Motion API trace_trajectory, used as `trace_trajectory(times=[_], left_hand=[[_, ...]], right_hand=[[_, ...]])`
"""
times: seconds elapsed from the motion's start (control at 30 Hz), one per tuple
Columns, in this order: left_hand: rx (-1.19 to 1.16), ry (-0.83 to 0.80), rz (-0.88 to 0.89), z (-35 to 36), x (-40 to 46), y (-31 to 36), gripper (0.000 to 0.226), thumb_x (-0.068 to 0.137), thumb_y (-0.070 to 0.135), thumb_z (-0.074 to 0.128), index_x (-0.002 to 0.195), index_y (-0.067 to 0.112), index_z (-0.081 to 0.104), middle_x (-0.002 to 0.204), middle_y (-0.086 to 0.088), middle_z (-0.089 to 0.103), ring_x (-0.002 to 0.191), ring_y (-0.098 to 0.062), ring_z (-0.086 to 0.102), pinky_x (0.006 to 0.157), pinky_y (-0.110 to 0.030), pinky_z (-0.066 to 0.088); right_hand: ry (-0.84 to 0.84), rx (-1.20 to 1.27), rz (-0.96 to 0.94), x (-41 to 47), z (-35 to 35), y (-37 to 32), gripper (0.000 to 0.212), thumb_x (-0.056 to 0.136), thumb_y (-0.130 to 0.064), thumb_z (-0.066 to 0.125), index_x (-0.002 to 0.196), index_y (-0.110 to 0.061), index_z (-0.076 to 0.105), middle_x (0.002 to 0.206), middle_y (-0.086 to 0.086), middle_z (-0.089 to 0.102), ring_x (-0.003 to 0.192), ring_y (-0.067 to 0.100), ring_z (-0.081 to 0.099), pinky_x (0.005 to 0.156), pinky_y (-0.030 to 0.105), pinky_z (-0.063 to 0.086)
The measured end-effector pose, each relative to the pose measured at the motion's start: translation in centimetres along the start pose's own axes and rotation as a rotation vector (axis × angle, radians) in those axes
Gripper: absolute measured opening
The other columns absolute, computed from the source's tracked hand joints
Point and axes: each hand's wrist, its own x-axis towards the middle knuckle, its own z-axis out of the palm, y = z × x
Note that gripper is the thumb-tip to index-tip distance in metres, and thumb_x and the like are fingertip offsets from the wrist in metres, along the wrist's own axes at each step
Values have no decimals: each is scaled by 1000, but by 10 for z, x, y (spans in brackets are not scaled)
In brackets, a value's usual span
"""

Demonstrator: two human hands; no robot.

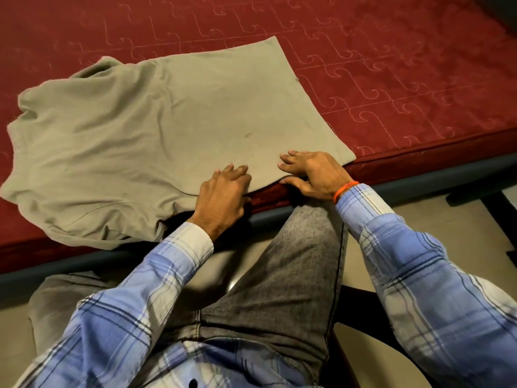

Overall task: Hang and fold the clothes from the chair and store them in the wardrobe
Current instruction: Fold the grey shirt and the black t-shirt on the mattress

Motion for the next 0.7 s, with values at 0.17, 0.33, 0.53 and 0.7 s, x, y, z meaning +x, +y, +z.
trace_trajectory(times=[0.17, 0.33, 0.53, 0.7], left_hand=[[-41, 149, 25, 5, -5, -10, 23, 83, 11, 59, 102, 9, 72, 126, -4, 66, 110, -35, 65, 76, -53, 57], [-52, 204, -18, 0, -7, -12, 32, 79, 12, 52, 106, 8, 67, 98, -13, 72, 77, -44, 66, 64, -48, 54], [-59, 209, -67, 7, -12, -15, 46, 65, 3, 65, 111, 12, 65, 109, -8, 69, 87, -39, 67, 68, -48, 56], [-79, 354, -116, 3, -21, -27, 45, 64, 5, 50, 105, 8, 68, 103, -14, 70, 83, -41, 66, 65, -48, 56]], right_hand=[[33, 60, 32, -3, -6, 5, 37, 81, -19, 66, 117, -11, 71, 130, 9, 62, 124, 22, 58, 106, 38, 45], [70, 115, 79, -4, -6, 6, 48, 68, -9, 56, 113, -6, 72, 124, 10, 66, 116, 21, 63, 105, 32, 45], [175, -15, 267, -6, 2, 22, 50, 71, 1, 61, 118, -15, 70, 127, 2, 66, 116, 26, 62, 98, 42, 51], [298, 27, 443, -9, 0, 36, 51, 69, 9, 57, 111, -15, 73, 121, 3, 69, 114, 27, 64, 99, 41, 50]])
